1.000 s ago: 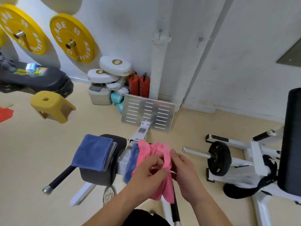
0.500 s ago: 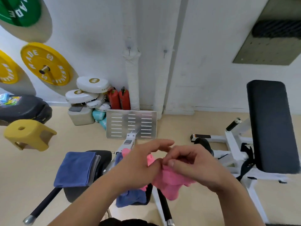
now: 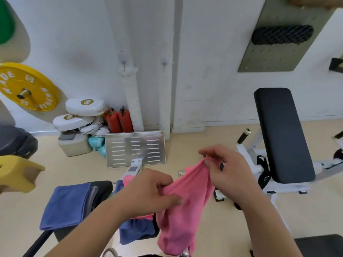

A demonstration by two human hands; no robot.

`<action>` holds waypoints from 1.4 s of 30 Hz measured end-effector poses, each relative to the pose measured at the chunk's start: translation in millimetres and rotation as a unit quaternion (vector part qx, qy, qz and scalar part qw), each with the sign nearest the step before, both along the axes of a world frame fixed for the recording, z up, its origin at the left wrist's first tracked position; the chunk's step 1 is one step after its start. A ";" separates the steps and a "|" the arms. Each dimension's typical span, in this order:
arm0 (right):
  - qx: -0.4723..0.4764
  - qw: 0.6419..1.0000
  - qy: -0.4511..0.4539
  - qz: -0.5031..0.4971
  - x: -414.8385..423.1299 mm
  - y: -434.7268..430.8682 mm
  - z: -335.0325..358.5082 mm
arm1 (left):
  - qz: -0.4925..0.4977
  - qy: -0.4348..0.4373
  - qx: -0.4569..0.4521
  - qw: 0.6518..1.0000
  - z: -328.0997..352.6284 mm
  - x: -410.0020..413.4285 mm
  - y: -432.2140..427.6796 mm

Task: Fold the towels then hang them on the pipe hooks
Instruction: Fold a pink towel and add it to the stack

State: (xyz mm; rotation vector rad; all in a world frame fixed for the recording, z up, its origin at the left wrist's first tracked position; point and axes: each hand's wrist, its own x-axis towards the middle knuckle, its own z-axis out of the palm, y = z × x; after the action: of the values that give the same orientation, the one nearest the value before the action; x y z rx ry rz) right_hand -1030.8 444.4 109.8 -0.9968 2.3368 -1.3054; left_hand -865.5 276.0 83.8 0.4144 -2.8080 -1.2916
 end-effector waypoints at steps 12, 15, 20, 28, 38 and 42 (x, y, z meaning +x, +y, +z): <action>0.045 0.958 -0.019 -0.283 -58.0 21.8 -44.0 | 0.042 -0.161 -0.168 0.972 -1.0 16.5 -37.9; 0.042 0.946 -0.050 -0.318 -61.9 28.4 -44.0 | 0.084 -0.193 -0.179 0.961 -5.7 20.1 -51.0; 0.021 0.954 -0.118 -0.273 -42.8 21.3 -43.5 | 0.129 -0.158 -0.106 0.973 -1.7 22.6 -47.4; -0.014 0.964 -0.247 0.102 24.6 -25.0 -33.7 | 0.145 0.002 0.105 0.984 18.8 -14.7 17.6; -0.019 0.978 -0.204 0.039 23.8 -24.7 -33.8 | 0.191 -0.015 0.216 0.957 22.0 18.1 1.2; -0.017 0.976 -0.215 0.040 17.1 -19.3 -30.9 | 0.219 -0.031 0.322 0.921 15.7 34.6 -13.8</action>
State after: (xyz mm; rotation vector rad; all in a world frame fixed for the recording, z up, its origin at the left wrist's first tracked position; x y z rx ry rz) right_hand -1013.7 425.0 79.0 -0.7186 1.9348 -1.3741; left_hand -830.9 262.2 99.5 1.0365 -2.0547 -2.0476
